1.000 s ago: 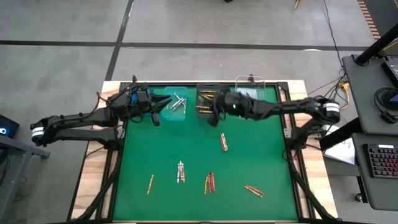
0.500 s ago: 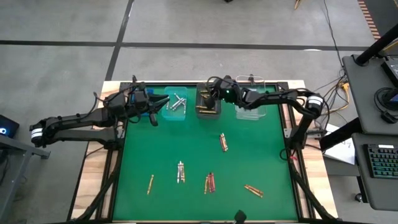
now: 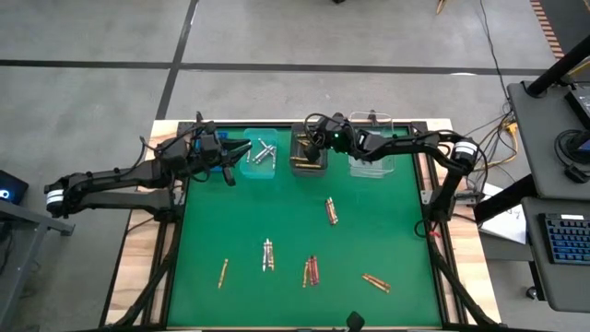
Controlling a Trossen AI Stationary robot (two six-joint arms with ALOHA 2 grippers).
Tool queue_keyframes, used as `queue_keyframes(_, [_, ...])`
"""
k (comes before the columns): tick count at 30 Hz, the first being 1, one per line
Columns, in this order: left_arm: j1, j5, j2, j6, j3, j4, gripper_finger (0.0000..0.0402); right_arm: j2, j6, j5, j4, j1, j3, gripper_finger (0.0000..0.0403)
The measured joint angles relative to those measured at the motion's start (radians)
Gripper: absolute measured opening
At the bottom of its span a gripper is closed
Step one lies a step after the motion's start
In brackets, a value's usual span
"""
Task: Sort crayons
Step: Put the yellow crayon into the black bin
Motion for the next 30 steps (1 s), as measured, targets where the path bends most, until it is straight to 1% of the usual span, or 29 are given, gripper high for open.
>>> queue_keyframes(2, [0.0, 0.0, 0.0, -0.004, 0.0, 0.0, 0.0059, 0.0, 0.0, -0.014, -0.003, 0.0, 0.0, 0.0025])
queue_keyframes(10, [0.0, 0.0, 0.0, -0.017, 0.0, -0.002, 0.0059, 0.0, 0.008, -0.015, -0.01, 0.0, 0.0, 0.0049])
queue_keyframes(18, [0.0, 0.0, 0.0, -0.057, 0.0, -0.044, 0.0059, -0.001, 0.008, -0.015, -0.01, 0.0, 0.0, 0.0077])
queue_keyframes(24, [0.0, 0.0, 0.0, -0.112, 0.0, -0.114, 0.0059, -0.019, 0.041, -0.019, -0.016, 0.001, 0.0, 0.0096])
queue_keyframes(30, [-0.002, 0.013, 0.0, -0.209, 0.0, -0.216, 0.0059, -0.053, 0.066, -0.024, -0.024, 0.014, 0.0, 0.0102])
